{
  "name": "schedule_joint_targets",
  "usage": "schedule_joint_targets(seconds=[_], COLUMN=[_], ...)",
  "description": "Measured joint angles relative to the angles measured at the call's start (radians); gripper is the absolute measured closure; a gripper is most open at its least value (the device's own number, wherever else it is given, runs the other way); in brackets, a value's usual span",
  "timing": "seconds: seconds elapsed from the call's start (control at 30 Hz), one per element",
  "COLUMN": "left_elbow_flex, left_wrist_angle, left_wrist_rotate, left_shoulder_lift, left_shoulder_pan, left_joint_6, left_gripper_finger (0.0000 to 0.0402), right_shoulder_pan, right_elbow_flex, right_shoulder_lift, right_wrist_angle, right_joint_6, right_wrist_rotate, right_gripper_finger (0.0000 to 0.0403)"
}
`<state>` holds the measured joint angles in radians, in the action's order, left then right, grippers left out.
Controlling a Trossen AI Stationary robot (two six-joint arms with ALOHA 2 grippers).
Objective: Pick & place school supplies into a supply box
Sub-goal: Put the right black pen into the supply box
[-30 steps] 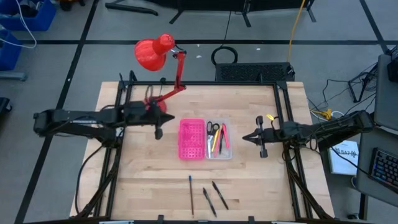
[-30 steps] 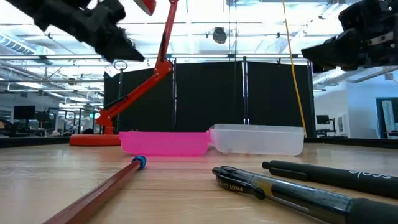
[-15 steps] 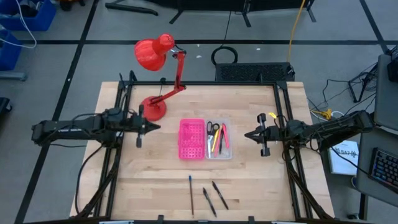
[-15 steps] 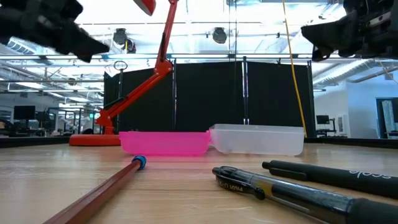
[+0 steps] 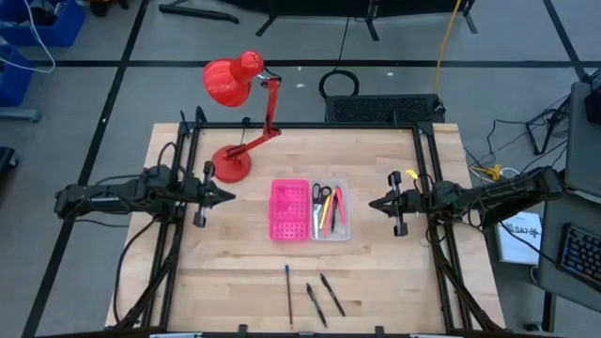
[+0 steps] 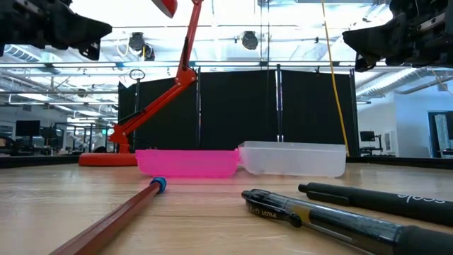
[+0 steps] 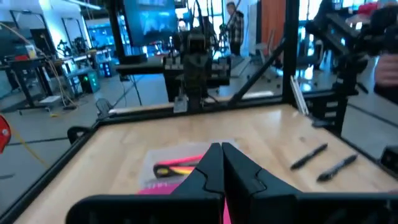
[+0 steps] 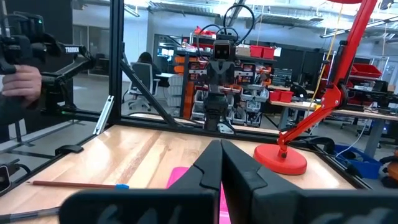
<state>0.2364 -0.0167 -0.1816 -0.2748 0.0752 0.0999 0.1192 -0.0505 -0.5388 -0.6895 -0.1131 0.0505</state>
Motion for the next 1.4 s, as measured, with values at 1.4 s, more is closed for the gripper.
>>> schedule_joint_targets(seconds=[1.4], left_elbow_flex=[-0.045], left_wrist_angle=[-0.117], left_wrist_rotate=[0.108], left_shoulder_lift=[-0.144], left_shoulder_pan=[-0.196], left_joint_6=[-0.012], left_gripper_finger=[0.0376], right_shoulder_pan=[0.537], right_elbow_flex=[-1.637], right_shoulder_lift=[-1.187], right_wrist_angle=[1.461], right_joint_6=[1.014], right_wrist_rotate=[0.528], right_gripper_finger=[0.0403])
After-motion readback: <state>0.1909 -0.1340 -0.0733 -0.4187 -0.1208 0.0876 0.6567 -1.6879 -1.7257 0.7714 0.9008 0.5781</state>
